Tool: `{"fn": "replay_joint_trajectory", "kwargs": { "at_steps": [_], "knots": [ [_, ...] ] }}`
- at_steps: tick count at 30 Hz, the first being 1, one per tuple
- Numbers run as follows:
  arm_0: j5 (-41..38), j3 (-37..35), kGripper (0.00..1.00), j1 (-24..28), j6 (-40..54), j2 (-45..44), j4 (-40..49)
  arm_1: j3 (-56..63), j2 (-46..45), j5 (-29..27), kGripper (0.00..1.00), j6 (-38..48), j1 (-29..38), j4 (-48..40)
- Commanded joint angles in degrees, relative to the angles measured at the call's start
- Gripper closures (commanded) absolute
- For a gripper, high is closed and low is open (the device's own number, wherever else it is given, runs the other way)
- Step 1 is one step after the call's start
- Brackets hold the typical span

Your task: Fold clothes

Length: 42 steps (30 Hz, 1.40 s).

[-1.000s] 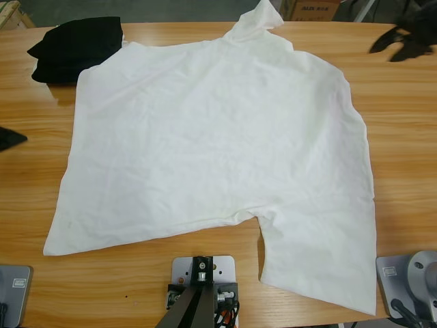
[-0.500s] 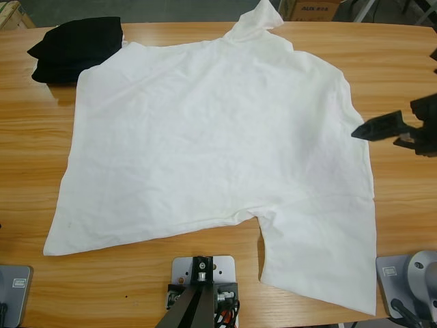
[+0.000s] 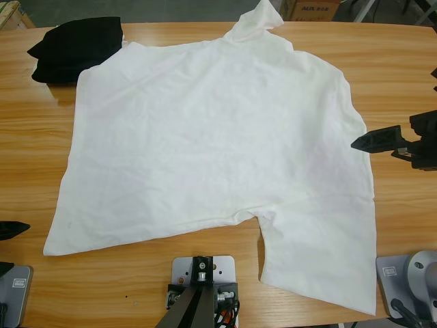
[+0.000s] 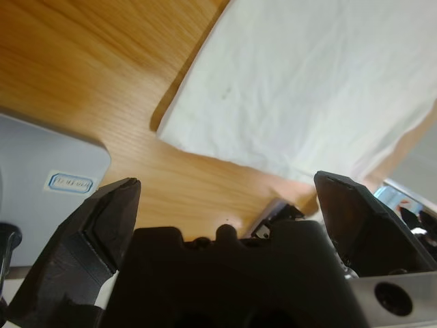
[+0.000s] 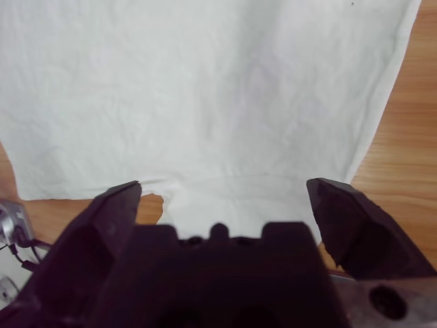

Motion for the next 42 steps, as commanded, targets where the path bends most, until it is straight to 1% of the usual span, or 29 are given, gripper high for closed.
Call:
{"fn": "replay_joint_trajectory", "kwargs": {
  "at_steps": [1,7,10,13,17,20,26,31,38,42],
  "knots": [
    [-0.76,5.67,0.0,-2.5,-1.9,9.33,-9.7,3.18,1.99,-0.73,0.0,0.5,0.63,-3.45],
    [1.74,6.1,0.0,-10.05,-6.01,18.24,-17.65,2.67,5.45,-0.33,0.0,0.29,0.63,-5.35],
    [3.44,6.01,0.005,-12.88,-8.7,20.28,-19.05,2.67,5.89,-0.3,0.0,0.22,0.47,-5.47],
    [4.36,6.18,0.013,-13.07,-9.38,19.33,-18.28,2.85,6.19,-0.23,0.0,0.22,0.33,-5.47],
    [7.68,6.4,0.018,-16.34,-14.25,14.32,-11.34,2.85,6.05,-0.21,0.0,0.22,0.28,-5.47],
    [8.59,6.9,0.004,-16.92,-15.36,12.47,-11.41,2.85,6.3,-0.12,0.0,0.13,0.28,-5.51],
    [9.63,7.06,0.0,-18.2,-15.96,16.55,-15.29,2.78,6.32,-0.03,0.0,0.04,0.28,-5.56],
    [10.77,6.98,0.0,-22.7,-19.86,23.06,-20.05,2.85,6.23,-0.03,0.0,0.04,0.28,-5.56],
    [14.11,7.52,0.002,-23.88,-20.35,23.71,-20.69,2.85,6.83,-0.03,0.0,0.01,0.28,-5.91],
    [14.95,9.23,0.004,-24.51,-20.88,26.55,-24.91,2.85,7.51,0.13,0.0,-0.04,0.28,-6.09]
  ]
}}
